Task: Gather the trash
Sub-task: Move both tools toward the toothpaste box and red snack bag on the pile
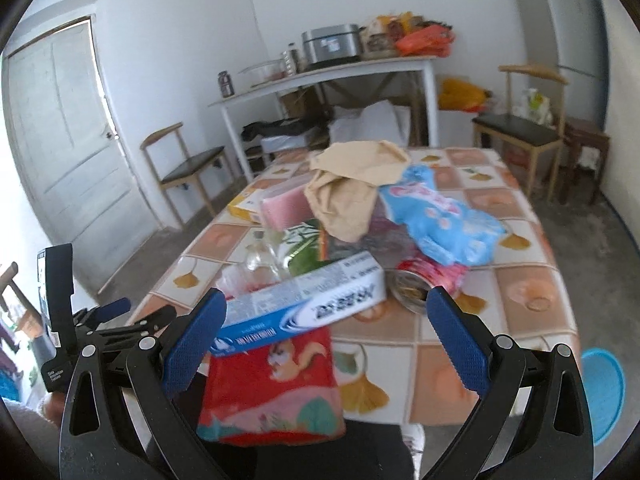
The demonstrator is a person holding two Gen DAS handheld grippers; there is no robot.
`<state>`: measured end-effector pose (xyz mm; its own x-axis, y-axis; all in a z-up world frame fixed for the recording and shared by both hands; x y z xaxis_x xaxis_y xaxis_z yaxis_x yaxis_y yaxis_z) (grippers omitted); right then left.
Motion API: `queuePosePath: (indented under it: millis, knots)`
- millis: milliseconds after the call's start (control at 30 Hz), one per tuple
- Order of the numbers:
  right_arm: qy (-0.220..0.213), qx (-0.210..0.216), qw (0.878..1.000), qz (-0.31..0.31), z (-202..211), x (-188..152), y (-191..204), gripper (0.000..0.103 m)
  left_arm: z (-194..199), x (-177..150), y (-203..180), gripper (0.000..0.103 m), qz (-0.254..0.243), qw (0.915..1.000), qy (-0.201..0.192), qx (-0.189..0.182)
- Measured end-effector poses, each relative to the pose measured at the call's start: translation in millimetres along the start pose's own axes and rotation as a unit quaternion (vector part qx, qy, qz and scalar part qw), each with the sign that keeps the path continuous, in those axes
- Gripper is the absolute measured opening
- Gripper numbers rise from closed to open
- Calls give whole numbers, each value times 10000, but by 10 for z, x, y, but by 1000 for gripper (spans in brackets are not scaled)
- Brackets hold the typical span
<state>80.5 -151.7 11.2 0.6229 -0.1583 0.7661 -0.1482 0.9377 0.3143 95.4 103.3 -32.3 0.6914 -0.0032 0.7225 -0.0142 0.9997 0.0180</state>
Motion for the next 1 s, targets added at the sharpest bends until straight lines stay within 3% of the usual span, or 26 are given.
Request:
queuePosePath:
  millis: [433,633,867,1000]
  knots:
    - [497,704,9962,-114,-383,164,42,97,-106,336,141,98,83,9928,-700,-970]
    - [898,559,9931,-508,-522,-119,-74,97,-120,260,-133,98,54,9805,-466,-1908]
    - [1899,371,9710,-1405,-841,-384,-398,97,-195,60,-518,96,-661,9775,-126,-1999]
    - [1976,387,9674,-1539,-850,-410,-472,97,-226,-24,-601,91,-876,9760,-27,-1995]
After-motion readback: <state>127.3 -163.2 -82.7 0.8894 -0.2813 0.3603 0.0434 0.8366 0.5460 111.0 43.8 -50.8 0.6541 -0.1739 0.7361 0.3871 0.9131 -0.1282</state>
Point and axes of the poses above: each gripper's, at about its wrist camera, not at the fingertips, and z roughly against the way its jaws point, y to its left, x to its top, the point moved 4 cm from there along -z, roughly the way its jaws point, and after that the axes turned 6 degrees about -z, right-handed, at the moved point
